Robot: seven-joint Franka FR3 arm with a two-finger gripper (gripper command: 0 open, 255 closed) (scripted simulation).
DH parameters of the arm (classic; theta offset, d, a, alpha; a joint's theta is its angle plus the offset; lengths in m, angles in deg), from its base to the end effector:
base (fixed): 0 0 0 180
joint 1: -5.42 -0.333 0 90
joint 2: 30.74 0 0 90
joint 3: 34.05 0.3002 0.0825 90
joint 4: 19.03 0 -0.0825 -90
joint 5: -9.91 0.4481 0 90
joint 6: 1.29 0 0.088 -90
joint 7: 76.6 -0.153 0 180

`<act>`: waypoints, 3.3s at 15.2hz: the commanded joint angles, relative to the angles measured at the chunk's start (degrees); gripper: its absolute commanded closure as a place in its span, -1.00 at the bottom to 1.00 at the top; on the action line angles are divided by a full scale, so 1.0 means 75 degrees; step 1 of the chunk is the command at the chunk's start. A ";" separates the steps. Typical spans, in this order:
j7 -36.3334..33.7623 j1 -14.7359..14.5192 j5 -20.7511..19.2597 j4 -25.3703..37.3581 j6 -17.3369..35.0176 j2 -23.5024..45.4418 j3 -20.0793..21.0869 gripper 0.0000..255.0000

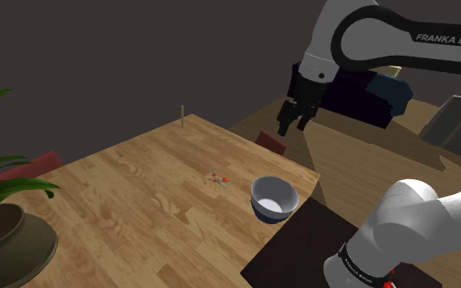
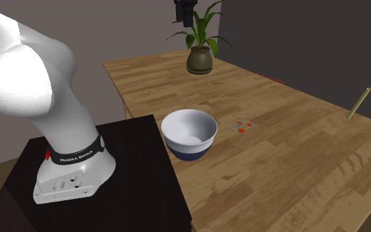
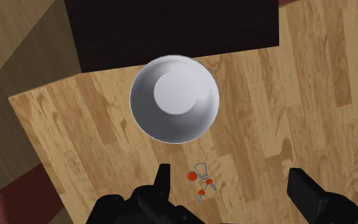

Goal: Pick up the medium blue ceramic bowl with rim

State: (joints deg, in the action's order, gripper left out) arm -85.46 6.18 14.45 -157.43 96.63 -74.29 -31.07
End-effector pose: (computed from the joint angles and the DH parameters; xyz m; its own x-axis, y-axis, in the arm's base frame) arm 0.4021 0.0270 0.5033 0.9893 -0.1386 0.0455 -0.1363 -0.9894 -0.0507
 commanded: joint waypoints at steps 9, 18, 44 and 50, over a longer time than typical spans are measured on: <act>0.1079 0.0272 -0.0163 -0.1799 0.1609 -0.0024 -0.0927 -1.00; 0.2529 0.0597 -0.0315 -0.3128 0.3798 0.1116 -0.2149 -1.00; 0.4749 -0.0070 0.0888 -0.3591 0.6787 0.4029 -0.3646 1.00; 0.4168 0.0334 0.0233 -0.3510 0.5920 0.3178 -0.3379 1.00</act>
State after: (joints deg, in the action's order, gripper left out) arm -53.49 7.97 17.19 -183.73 142.34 -49.05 -56.74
